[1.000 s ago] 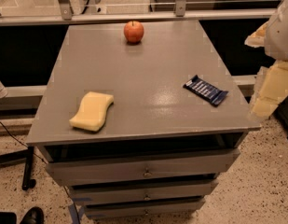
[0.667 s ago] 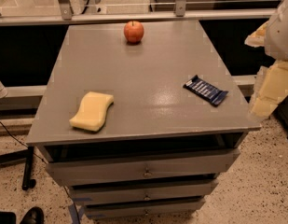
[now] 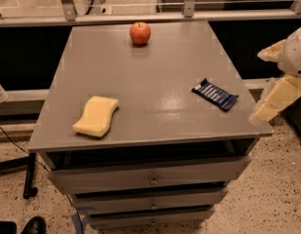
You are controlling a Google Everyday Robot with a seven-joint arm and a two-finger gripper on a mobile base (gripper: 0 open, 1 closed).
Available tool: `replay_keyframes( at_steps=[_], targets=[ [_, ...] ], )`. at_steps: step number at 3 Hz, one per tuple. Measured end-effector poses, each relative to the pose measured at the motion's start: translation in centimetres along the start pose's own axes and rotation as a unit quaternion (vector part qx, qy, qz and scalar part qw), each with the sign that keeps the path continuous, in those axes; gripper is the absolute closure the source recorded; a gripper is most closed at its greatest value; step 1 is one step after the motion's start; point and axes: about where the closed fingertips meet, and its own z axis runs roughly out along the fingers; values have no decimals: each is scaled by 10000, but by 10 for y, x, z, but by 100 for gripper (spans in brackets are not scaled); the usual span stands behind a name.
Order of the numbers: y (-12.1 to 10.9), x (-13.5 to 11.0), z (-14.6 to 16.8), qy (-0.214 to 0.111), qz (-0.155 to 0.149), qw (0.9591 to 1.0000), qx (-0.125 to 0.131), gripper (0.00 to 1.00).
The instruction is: Move rxbar blueberry near sponge
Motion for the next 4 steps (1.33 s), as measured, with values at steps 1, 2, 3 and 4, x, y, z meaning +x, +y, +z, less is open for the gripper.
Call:
replay_keyframes(
  at_steps=[1,2,3,4],
  targets=[
    [-26,12,31,-441,448,9980,37,0],
    [-42,18,63,-762,868,9933,-15,0],
    [-49,21,92,-981,1228,9875,-102,0],
    [-50,16,114,-1200,1402,9827,-178,0]
  ],
)
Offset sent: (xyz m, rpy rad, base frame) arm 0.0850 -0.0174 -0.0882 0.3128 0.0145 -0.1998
